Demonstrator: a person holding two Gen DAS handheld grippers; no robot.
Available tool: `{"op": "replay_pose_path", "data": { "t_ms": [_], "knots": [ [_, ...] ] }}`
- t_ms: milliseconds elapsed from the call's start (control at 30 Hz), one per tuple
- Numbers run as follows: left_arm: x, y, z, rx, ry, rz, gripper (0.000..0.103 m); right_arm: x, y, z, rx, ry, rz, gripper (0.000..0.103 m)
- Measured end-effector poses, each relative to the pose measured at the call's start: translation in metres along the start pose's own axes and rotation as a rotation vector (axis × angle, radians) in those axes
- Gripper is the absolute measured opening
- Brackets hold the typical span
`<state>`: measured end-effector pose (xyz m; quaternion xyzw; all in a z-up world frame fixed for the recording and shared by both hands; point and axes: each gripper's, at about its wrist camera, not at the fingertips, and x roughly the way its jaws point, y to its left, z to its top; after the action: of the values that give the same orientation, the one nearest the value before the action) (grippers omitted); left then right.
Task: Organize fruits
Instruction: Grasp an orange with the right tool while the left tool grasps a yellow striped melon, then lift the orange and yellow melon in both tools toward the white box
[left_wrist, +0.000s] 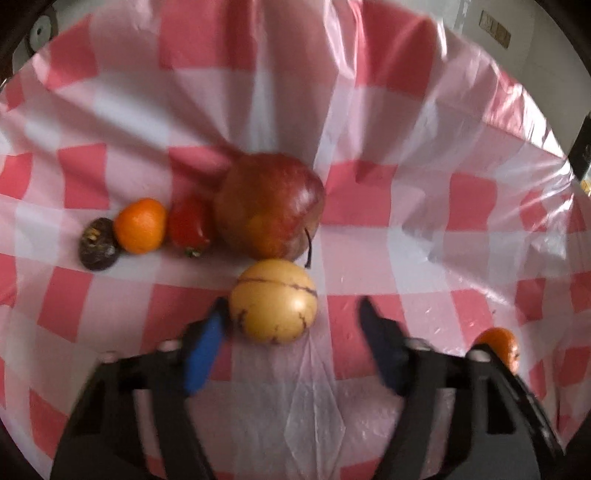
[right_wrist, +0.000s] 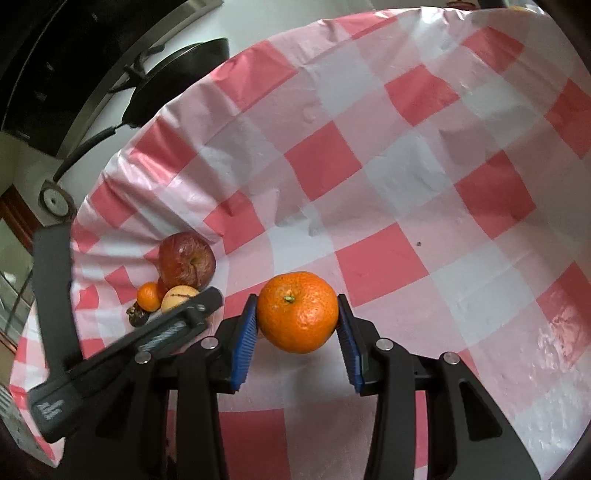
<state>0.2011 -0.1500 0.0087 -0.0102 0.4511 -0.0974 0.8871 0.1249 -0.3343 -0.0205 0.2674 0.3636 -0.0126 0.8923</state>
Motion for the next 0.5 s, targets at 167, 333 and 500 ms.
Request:
{"op": "replay_pose_path", "data": {
  "t_ms": [167, 333, 500],
  "knots": [
    [-0.012, 0.003, -0.012, 0.021, -0.058, 0.001, 0.044, 0.001, 0.003, -0.001, -0.021, -0.002, -0.003, 0.041],
    [-0.053, 0.014, -0.039, 0.011, -0.150, -0.017, 0.044, 0.001, 0.005, -0.001, -0.030, 0.001, -0.003, 0.041],
    [-0.099, 0.030, -0.078, -0.019, -0.185, -0.049, 0.044, 0.002, 0.006, -0.001, -0.037, 0.002, -0.003, 0.041]
  ]
}}
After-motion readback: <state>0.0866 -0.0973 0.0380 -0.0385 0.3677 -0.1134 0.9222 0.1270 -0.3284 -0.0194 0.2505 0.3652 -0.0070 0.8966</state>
